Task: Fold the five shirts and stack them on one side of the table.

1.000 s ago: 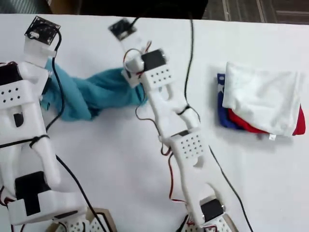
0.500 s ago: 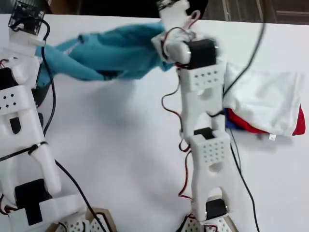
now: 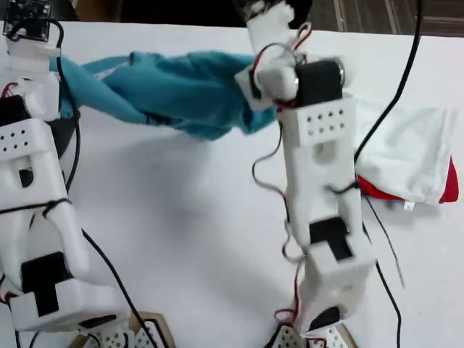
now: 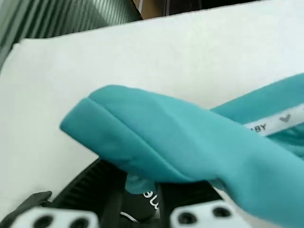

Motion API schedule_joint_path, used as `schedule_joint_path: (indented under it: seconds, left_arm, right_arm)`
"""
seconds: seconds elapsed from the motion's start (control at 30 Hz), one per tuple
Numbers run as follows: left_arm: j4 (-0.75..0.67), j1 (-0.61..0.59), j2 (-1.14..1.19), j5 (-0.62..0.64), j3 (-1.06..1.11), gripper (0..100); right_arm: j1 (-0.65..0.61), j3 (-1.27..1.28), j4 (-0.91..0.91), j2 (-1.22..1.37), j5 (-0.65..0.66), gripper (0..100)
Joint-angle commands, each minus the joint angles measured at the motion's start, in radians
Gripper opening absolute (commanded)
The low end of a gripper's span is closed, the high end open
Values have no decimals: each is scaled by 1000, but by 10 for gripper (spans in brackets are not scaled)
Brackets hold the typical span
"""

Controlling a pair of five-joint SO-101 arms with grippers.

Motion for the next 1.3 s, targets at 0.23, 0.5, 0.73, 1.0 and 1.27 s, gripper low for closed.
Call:
schedule_joint_path:
  seconds: [0.23, 0.5, 0.73, 1.0, 1.27]
  left_arm:
    - [-18, 143, 91, 12, -41, 25]
    - [34, 302, 232, 3, -41, 26]
    - [123, 301, 238, 3, -76, 116]
    - [163, 287, 242, 3, -74, 173]
    - [155, 278, 241, 3, -79, 173]
  right_arm:
    - [-44, 899, -245, -522, -43, 21]
    - [-58, 1484, -656, -723, -34, 21]
    - [-31, 1580, -780, -723, -34, 198]
    - [113, 1392, -809, -720, -35, 284]
    - [10, 1528, -733, -722, -37, 244]
